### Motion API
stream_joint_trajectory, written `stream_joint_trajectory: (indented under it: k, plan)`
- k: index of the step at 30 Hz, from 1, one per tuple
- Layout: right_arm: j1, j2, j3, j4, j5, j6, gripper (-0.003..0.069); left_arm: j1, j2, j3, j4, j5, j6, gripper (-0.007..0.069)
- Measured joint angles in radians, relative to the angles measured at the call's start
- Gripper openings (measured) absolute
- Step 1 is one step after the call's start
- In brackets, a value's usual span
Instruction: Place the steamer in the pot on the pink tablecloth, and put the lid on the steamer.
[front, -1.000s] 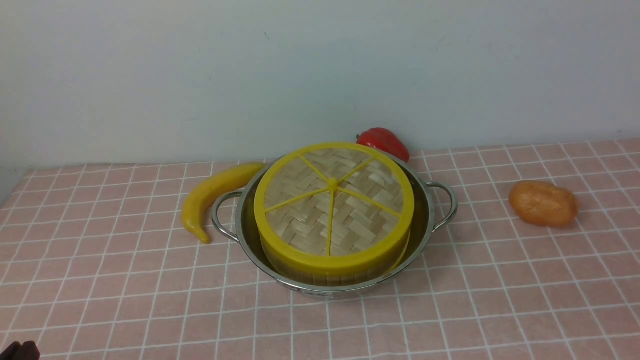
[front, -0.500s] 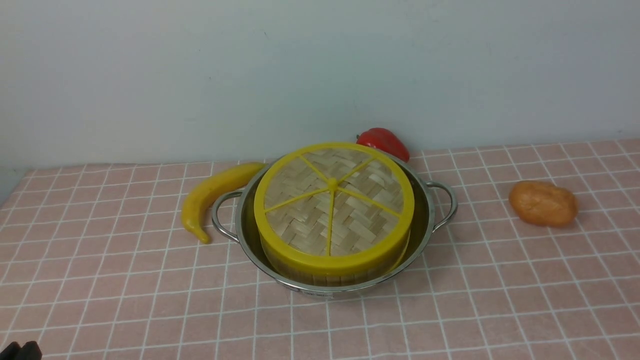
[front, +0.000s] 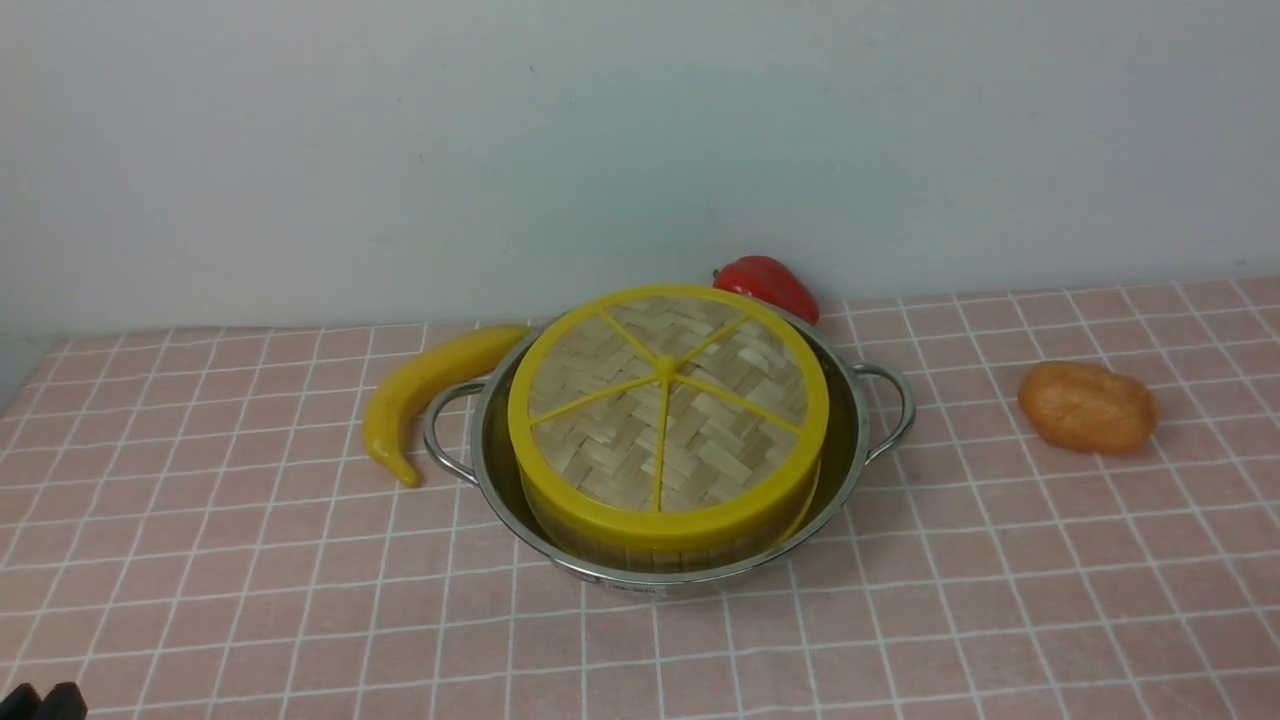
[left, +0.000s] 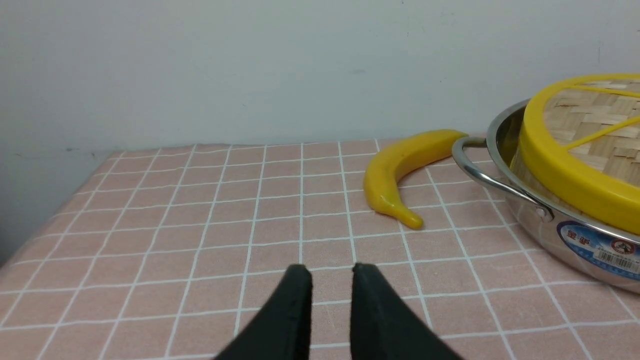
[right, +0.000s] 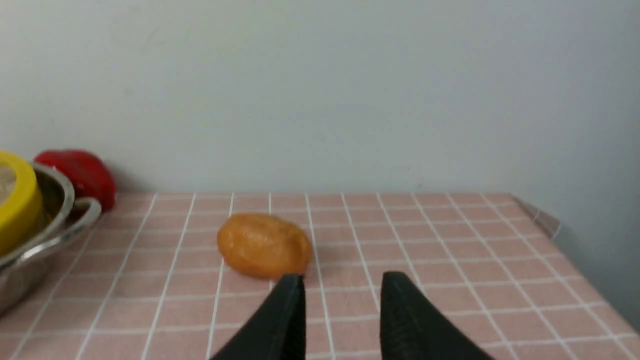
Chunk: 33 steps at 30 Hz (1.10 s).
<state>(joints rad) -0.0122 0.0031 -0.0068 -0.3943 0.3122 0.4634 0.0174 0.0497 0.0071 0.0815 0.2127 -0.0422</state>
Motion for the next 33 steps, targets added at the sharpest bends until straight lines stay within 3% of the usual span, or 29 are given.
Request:
stream_joint_trajectory:
  k: [33]
  plan:
    - [0.0, 0.0, 0.015, 0.026, 0.045, 0.0, 0.024, 0.0, 0.0, 0.0, 0.0, 0.0, 0.0, 0.0172]
